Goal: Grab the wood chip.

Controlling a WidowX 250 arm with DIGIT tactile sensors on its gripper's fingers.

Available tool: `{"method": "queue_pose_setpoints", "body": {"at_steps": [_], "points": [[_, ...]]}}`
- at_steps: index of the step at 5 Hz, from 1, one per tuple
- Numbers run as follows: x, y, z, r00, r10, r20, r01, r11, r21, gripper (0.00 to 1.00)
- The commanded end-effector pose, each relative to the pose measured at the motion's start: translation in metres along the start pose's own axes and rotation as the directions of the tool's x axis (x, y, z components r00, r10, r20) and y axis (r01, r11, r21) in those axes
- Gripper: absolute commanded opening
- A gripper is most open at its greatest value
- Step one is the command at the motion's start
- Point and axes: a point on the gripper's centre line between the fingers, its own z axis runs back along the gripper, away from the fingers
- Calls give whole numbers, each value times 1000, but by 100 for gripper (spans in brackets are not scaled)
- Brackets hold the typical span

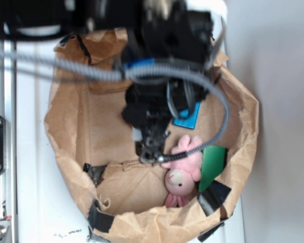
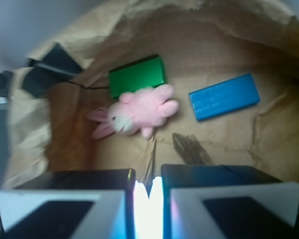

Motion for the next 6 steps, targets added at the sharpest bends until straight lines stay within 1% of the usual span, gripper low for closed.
{"method": "queue_pose_setpoints", "body": {"at_steps": [1,2,4,5,6], "points": [[3,18,-1,996,-51,79,44,995,85,100],[1,25,-20,991,-96,95,84,989,120,100],[18,34,-55,969,-184,163,149,967,205,100],[11,40,-67,951,-251,178,207,950,233,100],[8,45,-84,923,-320,212,257,926,278,100]]}}
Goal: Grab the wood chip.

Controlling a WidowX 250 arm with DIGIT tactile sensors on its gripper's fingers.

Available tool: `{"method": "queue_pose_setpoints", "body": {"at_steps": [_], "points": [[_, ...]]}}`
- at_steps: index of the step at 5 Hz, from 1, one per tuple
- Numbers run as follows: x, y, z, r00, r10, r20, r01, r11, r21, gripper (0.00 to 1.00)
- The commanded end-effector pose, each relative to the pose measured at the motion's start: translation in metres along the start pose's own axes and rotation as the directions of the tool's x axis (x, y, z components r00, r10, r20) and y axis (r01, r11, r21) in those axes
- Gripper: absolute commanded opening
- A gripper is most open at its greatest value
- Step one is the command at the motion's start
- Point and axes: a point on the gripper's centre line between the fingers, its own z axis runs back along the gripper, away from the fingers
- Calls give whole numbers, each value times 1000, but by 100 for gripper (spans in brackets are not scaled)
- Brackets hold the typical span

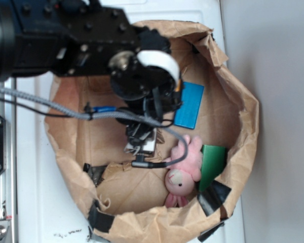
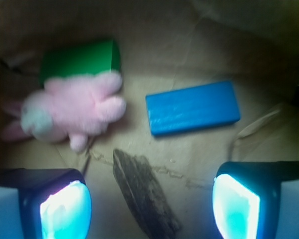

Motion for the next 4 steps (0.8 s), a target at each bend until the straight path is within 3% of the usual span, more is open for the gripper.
{"method": "queue_pose_setpoints", "body": {"at_steps": [1,4], "points": [[-1,2,-12,980,-151,130,145,988,58,100],[-10,-8,-49,974,-211,81,201,973,114,100]]}}
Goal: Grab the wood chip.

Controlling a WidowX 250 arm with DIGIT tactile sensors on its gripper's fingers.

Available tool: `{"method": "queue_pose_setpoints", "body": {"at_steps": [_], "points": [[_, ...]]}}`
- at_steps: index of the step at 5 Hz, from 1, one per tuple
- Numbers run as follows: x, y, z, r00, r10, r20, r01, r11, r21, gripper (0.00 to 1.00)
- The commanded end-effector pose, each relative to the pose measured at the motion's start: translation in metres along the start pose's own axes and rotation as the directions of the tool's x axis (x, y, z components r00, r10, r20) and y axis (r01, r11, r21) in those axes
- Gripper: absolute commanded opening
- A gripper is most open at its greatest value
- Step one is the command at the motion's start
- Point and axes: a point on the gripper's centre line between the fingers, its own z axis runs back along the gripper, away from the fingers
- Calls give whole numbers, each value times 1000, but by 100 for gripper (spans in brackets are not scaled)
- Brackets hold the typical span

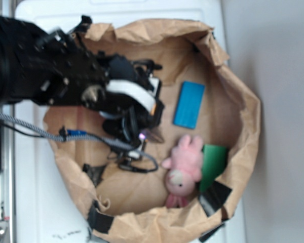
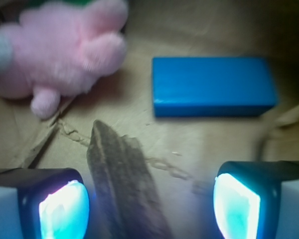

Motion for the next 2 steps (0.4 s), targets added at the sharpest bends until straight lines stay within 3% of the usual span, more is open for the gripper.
{"method": "queue_pose_setpoints", "body": {"at_steps": [1,2], "points": [[-1,-8,-19,997,-70,-22,71,996,46,100],[-5,-11,-19,998,-57,7,56,997,58,0]]}}
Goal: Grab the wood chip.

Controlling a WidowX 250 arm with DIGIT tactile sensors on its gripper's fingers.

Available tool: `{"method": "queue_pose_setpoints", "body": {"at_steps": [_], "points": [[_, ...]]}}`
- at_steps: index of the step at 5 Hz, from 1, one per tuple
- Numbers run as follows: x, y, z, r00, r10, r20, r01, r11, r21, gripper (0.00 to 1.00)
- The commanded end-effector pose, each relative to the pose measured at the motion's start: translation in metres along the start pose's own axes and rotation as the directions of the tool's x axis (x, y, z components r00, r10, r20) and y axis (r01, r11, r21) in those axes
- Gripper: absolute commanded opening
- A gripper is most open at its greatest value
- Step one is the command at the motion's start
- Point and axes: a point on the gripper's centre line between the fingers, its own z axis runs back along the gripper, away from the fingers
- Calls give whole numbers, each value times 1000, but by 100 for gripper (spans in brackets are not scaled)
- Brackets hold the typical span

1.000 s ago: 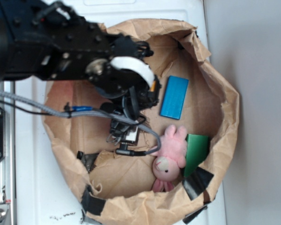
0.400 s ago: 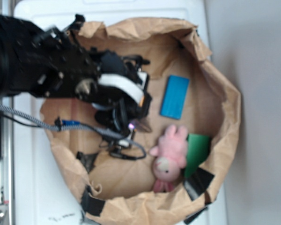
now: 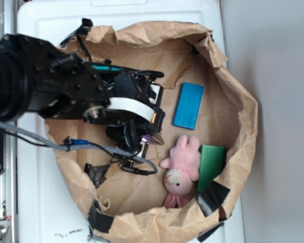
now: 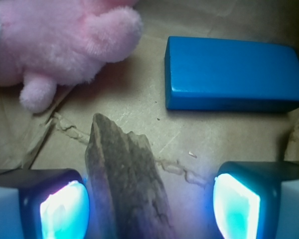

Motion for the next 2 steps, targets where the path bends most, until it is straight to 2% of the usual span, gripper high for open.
{"method": "queue_pose_setpoints", "body": {"at_steps": [1,2], "points": [[-3,-9,5,1000,-16,7,17,999,-38,0],[2,-6,12,1000,-5,11,5,998,-58,0]]}}
